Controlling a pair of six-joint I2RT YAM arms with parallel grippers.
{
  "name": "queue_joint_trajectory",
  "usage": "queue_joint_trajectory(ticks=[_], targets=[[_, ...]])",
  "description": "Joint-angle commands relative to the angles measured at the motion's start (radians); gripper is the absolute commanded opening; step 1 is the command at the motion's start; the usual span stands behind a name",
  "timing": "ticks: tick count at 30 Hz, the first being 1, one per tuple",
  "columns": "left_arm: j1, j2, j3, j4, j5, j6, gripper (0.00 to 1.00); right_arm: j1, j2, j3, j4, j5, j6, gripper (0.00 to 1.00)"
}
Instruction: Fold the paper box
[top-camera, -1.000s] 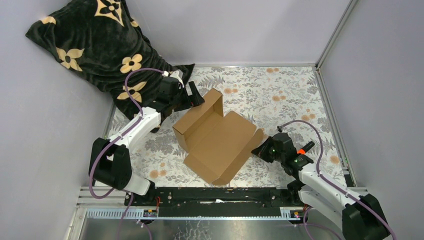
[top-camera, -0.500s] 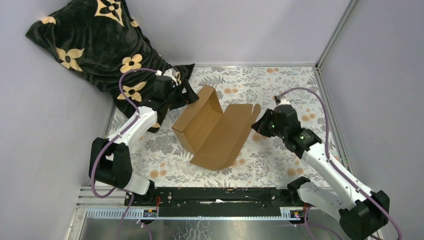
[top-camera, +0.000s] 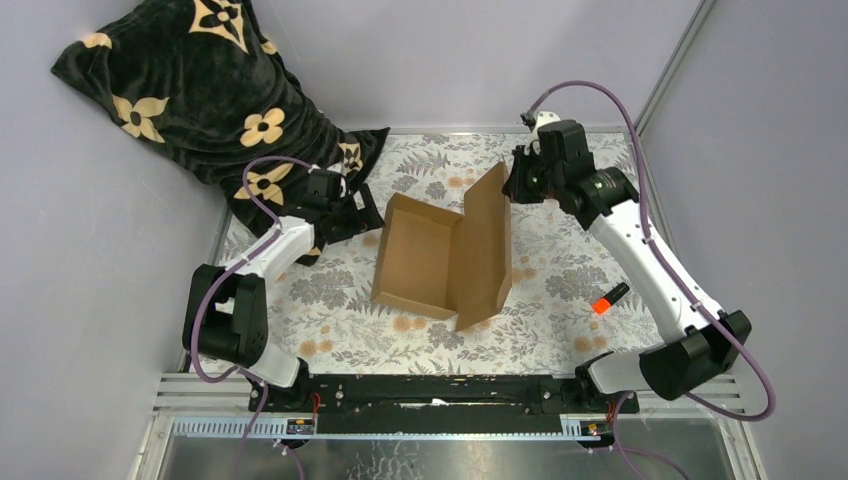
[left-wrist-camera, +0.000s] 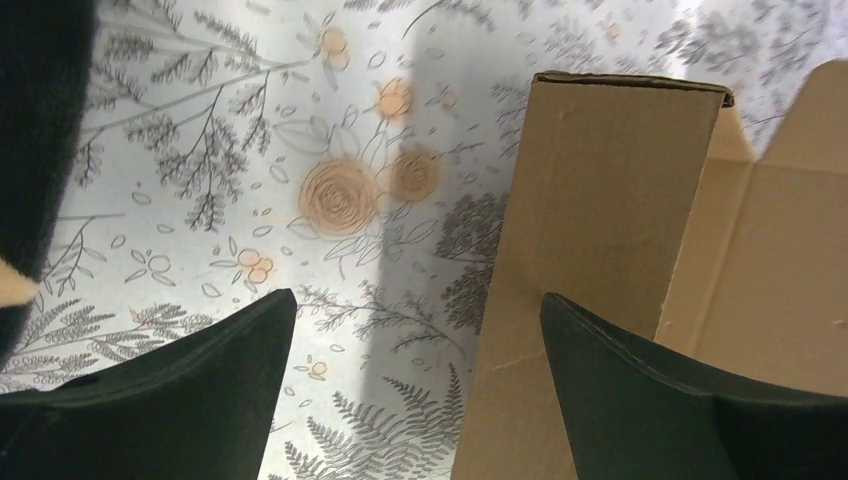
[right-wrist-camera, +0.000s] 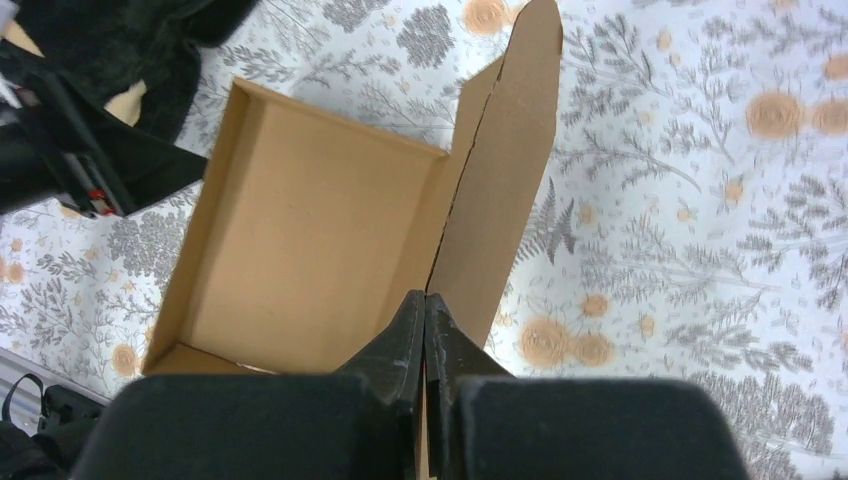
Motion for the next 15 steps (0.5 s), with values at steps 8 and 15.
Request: queue_joint_trajectory(ticks=[8, 15], targets=[[0.008, 0.045, -0.056, 0.0, 0.029, 0.025, 0.99, 0.001, 0.195, 0.251, -0.07, -0.276, -0.125, 0.0], [0.007, 0.061, -0.08, 0.026, 0.037, 0.011, 0.98, 0.043, 0.286, 0.377, -0.106, -0.341, -0.186, 0.0]])
